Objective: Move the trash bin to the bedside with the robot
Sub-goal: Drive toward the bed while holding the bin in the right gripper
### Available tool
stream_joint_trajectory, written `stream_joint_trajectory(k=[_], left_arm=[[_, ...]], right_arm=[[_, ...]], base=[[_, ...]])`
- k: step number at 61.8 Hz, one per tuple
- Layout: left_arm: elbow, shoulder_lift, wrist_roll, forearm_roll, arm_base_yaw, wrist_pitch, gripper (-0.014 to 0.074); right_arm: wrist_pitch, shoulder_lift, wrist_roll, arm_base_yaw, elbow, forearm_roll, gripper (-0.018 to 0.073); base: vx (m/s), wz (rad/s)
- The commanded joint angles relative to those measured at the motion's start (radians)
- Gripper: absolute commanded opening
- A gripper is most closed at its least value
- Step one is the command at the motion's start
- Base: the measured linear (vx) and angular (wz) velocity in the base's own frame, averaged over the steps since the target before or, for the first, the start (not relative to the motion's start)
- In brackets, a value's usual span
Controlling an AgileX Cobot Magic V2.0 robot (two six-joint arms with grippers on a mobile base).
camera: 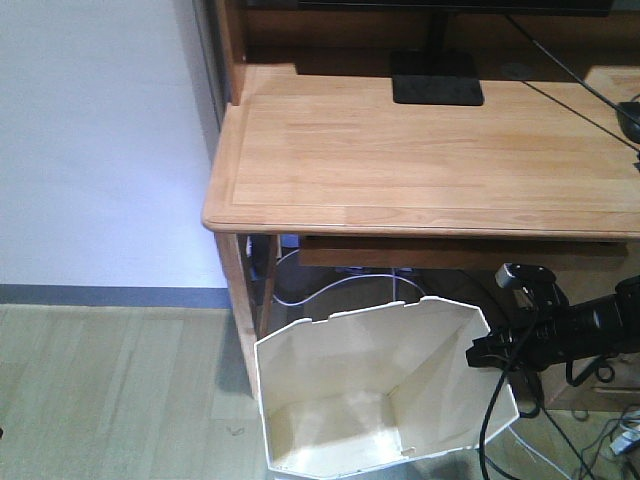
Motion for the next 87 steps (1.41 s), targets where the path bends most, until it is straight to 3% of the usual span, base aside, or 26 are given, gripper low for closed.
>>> stream_joint_trajectory(k=[1, 87], left_arm=[[0.012, -0.014, -0.006, -0.004, 0.001, -0.069, -0.0006], [0.012, -0.014, -0.006, -0.004, 0.001, -0.069, -0.0006]], right_arm=[[0.245, -0.063, 0.008, -0.002, -0.012, 0.047, -0.0003], [0.245, -0.063, 0.008, -0.007, -0.012, 0.047, -0.0003]], base=[[-0.06, 0.23], [-0.04, 0.48]])
